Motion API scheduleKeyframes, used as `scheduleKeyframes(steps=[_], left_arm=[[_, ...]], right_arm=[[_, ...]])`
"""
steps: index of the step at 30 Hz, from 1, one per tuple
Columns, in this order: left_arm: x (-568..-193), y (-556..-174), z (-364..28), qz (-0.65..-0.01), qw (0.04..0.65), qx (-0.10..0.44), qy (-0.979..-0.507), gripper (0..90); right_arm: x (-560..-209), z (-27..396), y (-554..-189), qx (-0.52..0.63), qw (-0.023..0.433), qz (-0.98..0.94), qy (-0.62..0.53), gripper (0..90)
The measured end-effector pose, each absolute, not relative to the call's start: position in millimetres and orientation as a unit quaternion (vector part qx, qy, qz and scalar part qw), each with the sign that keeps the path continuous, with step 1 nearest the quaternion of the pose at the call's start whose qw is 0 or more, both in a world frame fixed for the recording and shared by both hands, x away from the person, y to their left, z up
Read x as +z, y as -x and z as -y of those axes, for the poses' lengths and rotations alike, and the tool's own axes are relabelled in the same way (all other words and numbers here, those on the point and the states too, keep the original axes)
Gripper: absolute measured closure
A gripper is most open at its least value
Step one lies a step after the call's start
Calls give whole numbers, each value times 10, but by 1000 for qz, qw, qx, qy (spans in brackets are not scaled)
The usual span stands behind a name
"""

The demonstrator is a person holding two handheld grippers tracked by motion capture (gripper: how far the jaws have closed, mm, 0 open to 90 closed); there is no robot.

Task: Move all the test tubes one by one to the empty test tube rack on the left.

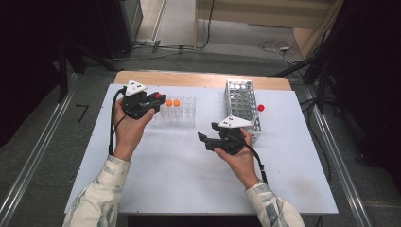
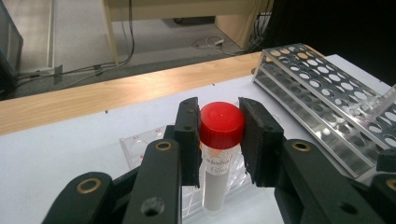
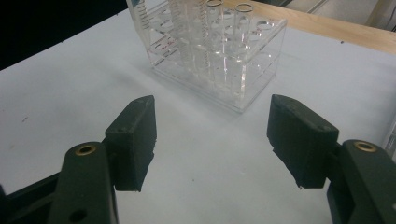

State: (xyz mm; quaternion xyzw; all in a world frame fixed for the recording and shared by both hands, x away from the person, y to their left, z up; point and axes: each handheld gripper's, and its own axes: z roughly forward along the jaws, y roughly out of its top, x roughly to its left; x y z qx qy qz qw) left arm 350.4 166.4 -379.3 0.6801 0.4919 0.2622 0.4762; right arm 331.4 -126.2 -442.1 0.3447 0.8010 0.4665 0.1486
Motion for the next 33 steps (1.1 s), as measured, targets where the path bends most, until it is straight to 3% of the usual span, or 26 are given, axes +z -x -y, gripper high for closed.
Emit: scheduleKeyframes(steps=[33], left_arm=[[-3705,-3763,-1690,-502,464,288,-671,704]], right_arm=[[-4413,1299,-3314,469,148,-799,-347,315]])
